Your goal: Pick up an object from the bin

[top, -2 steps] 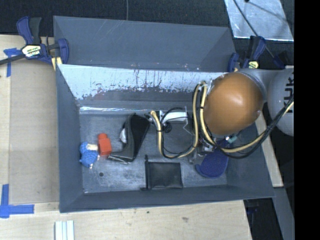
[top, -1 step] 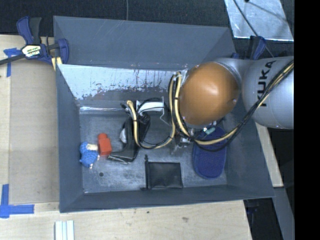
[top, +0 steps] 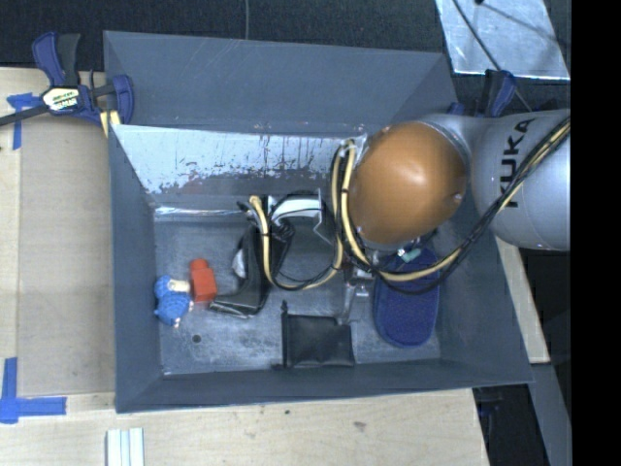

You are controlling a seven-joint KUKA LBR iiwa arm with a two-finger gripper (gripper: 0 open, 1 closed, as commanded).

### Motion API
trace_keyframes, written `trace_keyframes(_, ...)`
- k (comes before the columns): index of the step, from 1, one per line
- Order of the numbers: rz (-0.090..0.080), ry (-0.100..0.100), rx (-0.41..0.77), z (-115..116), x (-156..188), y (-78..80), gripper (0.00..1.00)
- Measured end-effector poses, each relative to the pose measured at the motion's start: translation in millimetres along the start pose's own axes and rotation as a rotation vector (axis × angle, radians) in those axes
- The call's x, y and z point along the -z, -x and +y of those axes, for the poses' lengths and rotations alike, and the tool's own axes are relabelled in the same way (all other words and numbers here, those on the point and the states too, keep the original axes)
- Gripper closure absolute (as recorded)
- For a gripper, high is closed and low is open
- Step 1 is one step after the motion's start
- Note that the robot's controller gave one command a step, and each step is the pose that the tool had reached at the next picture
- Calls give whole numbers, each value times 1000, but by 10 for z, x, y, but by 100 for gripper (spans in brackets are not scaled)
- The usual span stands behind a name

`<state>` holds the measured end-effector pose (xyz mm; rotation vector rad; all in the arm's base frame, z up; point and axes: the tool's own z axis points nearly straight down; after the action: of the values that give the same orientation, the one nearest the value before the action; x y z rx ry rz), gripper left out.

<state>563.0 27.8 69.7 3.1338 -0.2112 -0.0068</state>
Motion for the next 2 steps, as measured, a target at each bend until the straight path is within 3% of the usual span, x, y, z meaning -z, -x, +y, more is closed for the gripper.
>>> trace_keyframes(1,6,-4,121,-220,75,-566,0)
trace_keyframes(2,-2,0,135,49,273,537,0)
